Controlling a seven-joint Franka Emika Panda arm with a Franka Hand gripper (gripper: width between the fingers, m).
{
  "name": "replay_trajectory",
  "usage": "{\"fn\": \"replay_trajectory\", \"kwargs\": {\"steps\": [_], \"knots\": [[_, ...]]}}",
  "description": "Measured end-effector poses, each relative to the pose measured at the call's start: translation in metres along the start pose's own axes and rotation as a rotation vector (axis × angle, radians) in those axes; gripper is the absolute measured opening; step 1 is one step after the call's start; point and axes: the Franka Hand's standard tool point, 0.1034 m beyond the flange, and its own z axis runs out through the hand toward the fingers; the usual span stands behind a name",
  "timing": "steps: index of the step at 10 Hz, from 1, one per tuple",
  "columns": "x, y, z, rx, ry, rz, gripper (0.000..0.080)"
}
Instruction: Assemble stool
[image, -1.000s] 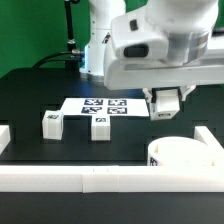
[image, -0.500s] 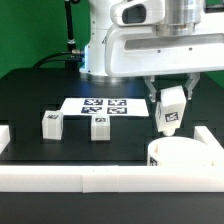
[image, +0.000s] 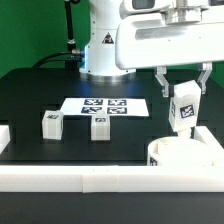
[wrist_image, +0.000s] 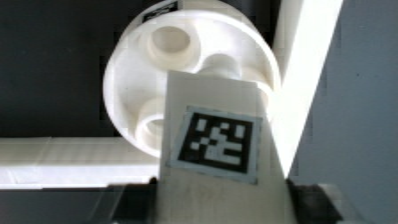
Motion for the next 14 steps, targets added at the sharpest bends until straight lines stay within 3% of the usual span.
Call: {"fn": "replay_trajectory", "kwargs": {"steps": [3,7,10,14], "knots": [[0.013,-0.010,-0.001,-0.009,0.017,-0.186,0.0325],[0.012,-0.011,0.002,-0.010,0.036,-0.239,0.0325],[0.012,-0.028,0.007,-0.016,0.072,-0.403,0.0325],[0.012,-0.028,0.008,-0.015,0.073,-0.399,0.0325]]}}
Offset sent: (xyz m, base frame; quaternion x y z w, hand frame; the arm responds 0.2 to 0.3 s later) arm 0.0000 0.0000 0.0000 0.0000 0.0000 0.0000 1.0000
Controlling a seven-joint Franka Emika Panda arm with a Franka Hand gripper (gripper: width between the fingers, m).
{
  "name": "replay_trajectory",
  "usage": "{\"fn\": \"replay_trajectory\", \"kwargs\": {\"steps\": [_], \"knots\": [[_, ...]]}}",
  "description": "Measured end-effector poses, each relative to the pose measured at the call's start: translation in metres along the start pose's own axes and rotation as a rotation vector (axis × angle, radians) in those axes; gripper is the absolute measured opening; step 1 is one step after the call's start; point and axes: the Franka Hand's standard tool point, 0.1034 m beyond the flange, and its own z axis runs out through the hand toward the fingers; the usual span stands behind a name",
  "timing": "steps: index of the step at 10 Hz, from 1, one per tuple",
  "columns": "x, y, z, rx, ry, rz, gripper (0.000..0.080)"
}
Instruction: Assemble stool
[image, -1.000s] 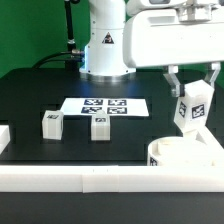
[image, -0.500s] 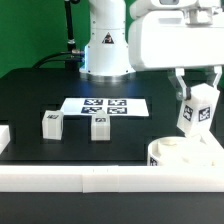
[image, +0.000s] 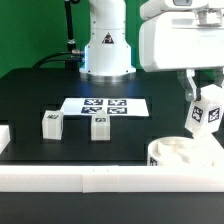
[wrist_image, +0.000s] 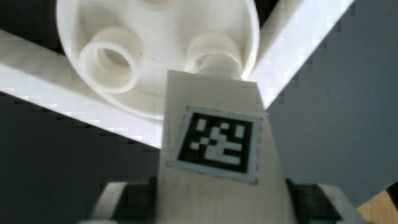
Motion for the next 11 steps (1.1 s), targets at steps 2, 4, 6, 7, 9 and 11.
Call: {"fn": "replay_trajectory", "kwargs": {"steps": [2,4,6,7,9,11], "knots": [[-0.002,0.003,0.007,0.001,-0.008,-0.024,0.0325],[0.003,0.009,0.010,-0.002,-0.002,-0.026,0.0325],[0.002,0.010,0.013,-0.002,-0.002,-0.029,0.0325],[0.001,0.010,0.015,-0.002,-0.002,-0.028,0.0325],[-0.005,0.002,0.019,-0.005,0.031,-0.033,0.0325],[-0.009,-0.002,0.020,-0.015,0.087,-0.037,0.0325]]}}
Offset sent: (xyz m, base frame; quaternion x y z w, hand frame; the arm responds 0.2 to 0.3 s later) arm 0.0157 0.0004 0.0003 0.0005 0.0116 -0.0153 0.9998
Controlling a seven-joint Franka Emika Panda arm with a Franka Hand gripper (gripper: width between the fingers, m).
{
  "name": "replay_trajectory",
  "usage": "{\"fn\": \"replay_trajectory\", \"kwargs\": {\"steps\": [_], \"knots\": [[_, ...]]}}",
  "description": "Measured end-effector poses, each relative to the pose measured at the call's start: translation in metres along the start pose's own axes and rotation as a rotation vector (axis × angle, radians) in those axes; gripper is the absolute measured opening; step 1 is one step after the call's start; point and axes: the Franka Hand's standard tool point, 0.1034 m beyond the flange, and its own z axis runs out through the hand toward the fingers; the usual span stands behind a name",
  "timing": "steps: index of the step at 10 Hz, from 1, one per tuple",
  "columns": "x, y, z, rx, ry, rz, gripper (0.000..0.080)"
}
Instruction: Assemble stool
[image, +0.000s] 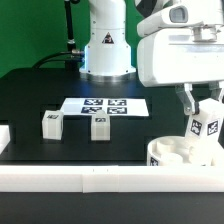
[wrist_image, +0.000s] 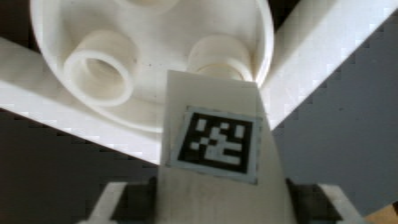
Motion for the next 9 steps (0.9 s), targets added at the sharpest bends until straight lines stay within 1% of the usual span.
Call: {"fn": "replay_trajectory", "kwargs": {"steps": [2,3,4,5,6,7,8,9], "knots": [[-0.0025,-0.0009,-0.0009,-0.008,0.031,0.002,0.0325],[-0.0027,-0.0009,-0.0007,-0.007,0.029,0.002,0.0431],[-0.0026,-0.0010,-0.0007,-0.007,0.029,0.002,0.0431],[-0.0026,-0.0010,-0.0007,-0.007,0.029,0.002,0.0564],[-0.0026,-0.0010,-0.0007,-0.007,0.029,0.002,0.0623],[-0.0030,-0.0019,-0.0014,-0.003,0.018,0.001,0.0623],[-0.0024,-0.0007,-0.0041,0.000,0.001,0.001,0.0644],[0.0002,0.0008,-0.0093,0.003,-0.020,0.001,0.0644]]}}
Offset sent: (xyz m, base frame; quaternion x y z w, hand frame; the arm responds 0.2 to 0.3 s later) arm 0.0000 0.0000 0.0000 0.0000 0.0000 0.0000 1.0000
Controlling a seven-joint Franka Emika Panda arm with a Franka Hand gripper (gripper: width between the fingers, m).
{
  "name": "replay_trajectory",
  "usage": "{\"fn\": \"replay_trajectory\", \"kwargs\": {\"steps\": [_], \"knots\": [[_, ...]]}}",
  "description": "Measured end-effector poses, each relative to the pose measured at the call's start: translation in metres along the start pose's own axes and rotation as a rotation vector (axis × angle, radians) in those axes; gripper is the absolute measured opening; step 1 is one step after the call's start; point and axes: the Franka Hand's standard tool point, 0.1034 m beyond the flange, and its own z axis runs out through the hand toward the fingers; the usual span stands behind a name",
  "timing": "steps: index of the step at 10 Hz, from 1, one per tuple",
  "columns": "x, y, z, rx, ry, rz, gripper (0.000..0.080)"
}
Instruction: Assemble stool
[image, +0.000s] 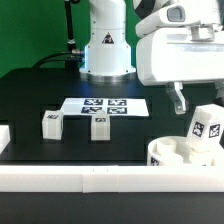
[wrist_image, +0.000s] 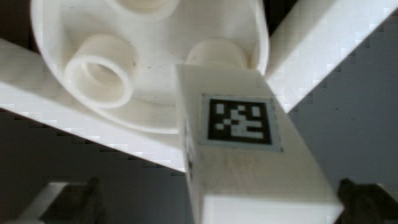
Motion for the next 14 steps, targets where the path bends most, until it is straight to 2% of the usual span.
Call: {"fn": "replay_trajectory", "kwargs": {"steps": [3,8,9,11,12,14], "knots": [[0.011,0.010,-0.014,0.012,-0.074,-0.020,0.0649],[0.006,0.003,-0.009,0.031,-0.128,-0.025,0.0649],[-0.002,-0.005,-0.010,0.058,-0.243,-0.011,0.0649],[0.001,-0.011,-0.012,0.095,-0.403,-0.006,0.0649],[0.007,-0.010,-0.010,0.097,-0.385,-0.030,0.0649],[0.006,-0.010,-0.010,0.103,-0.385,-0.072,0.0649]]}}
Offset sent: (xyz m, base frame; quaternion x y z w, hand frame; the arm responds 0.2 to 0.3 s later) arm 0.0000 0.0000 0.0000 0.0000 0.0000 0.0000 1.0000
